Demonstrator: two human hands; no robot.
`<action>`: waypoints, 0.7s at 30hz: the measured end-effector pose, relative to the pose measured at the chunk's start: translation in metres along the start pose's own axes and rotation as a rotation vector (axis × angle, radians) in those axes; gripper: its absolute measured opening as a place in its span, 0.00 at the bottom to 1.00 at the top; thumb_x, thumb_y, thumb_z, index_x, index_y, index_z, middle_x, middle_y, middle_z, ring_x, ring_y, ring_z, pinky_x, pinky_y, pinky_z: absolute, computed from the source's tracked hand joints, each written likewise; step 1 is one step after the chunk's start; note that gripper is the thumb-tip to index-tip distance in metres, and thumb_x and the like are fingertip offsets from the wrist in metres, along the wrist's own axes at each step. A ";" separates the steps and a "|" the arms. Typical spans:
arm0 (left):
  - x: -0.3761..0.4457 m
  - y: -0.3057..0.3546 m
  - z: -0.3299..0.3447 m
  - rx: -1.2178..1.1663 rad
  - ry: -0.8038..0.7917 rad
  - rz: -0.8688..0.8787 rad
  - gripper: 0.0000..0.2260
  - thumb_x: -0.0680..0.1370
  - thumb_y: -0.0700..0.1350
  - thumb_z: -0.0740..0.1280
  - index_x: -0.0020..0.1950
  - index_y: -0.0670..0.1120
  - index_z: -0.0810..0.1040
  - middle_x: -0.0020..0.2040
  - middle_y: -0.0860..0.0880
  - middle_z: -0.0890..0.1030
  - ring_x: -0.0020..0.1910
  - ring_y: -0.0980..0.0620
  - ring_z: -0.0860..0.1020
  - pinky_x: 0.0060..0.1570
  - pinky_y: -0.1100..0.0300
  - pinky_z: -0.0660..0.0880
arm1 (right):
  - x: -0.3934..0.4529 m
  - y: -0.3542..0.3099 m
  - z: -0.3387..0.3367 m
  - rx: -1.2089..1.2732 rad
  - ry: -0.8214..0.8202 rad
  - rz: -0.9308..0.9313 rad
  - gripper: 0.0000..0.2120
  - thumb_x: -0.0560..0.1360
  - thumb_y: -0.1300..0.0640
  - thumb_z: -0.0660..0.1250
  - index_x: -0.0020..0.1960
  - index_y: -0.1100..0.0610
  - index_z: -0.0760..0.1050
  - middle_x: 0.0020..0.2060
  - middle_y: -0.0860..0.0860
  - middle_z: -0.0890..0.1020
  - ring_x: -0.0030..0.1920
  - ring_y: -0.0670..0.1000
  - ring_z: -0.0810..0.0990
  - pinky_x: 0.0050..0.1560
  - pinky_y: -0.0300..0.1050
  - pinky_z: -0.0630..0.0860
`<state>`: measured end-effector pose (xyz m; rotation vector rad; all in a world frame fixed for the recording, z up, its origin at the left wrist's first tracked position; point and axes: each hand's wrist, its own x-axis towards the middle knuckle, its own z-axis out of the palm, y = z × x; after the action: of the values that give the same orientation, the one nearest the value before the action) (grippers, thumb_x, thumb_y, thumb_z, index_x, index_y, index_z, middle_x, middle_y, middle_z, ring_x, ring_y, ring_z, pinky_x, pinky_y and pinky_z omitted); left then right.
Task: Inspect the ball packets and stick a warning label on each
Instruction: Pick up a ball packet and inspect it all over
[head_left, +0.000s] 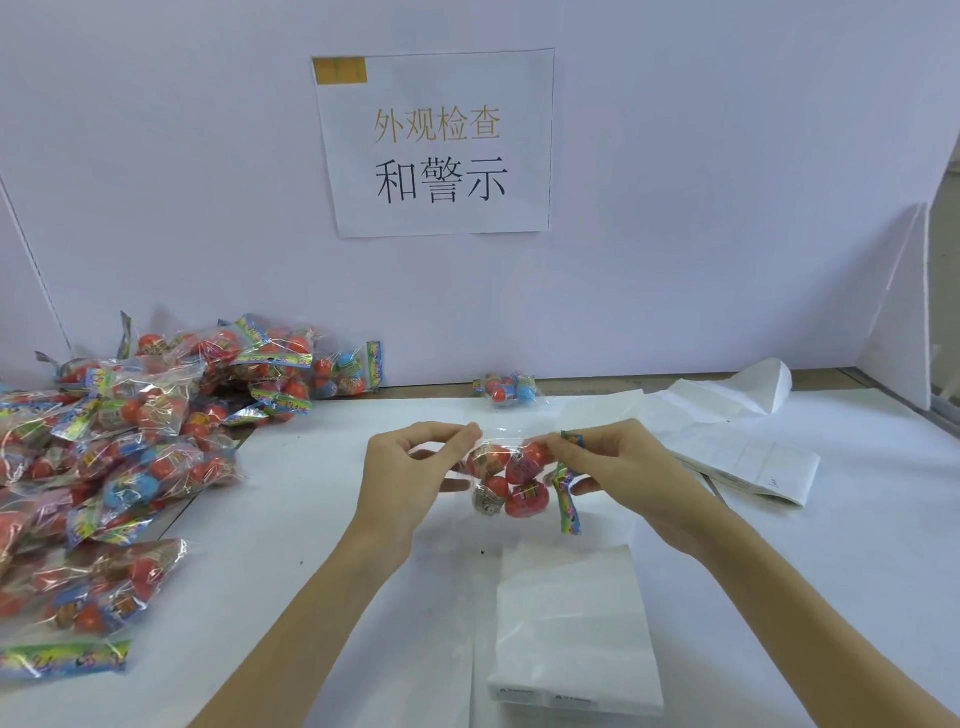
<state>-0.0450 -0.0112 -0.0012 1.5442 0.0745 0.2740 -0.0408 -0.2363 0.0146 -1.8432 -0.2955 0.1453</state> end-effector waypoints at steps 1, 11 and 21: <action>0.001 0.000 0.001 0.013 0.026 0.008 0.02 0.74 0.45 0.79 0.41 0.49 0.89 0.42 0.49 0.88 0.36 0.51 0.85 0.35 0.59 0.82 | 0.000 0.001 0.001 -0.052 0.004 -0.022 0.10 0.83 0.49 0.67 0.53 0.44 0.88 0.46 0.43 0.89 0.42 0.39 0.83 0.47 0.36 0.81; -0.008 -0.008 0.004 0.076 -0.082 0.294 0.05 0.76 0.43 0.77 0.48 0.53 0.89 0.49 0.53 0.87 0.49 0.49 0.86 0.50 0.56 0.84 | -0.001 0.005 0.001 -0.016 0.255 0.011 0.13 0.82 0.50 0.68 0.43 0.50 0.87 0.31 0.53 0.85 0.28 0.49 0.79 0.32 0.36 0.74; -0.011 -0.004 -0.002 0.524 -0.335 0.734 0.12 0.75 0.46 0.78 0.57 0.56 0.87 0.74 0.52 0.69 0.75 0.54 0.70 0.73 0.62 0.68 | -0.001 -0.004 0.008 0.435 0.241 -0.015 0.15 0.79 0.50 0.72 0.60 0.59 0.78 0.49 0.64 0.87 0.49 0.59 0.88 0.53 0.49 0.85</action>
<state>-0.0552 -0.0114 -0.0061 2.0774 -0.7499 0.5998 -0.0441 -0.2278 0.0156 -1.4084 -0.0975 -0.0239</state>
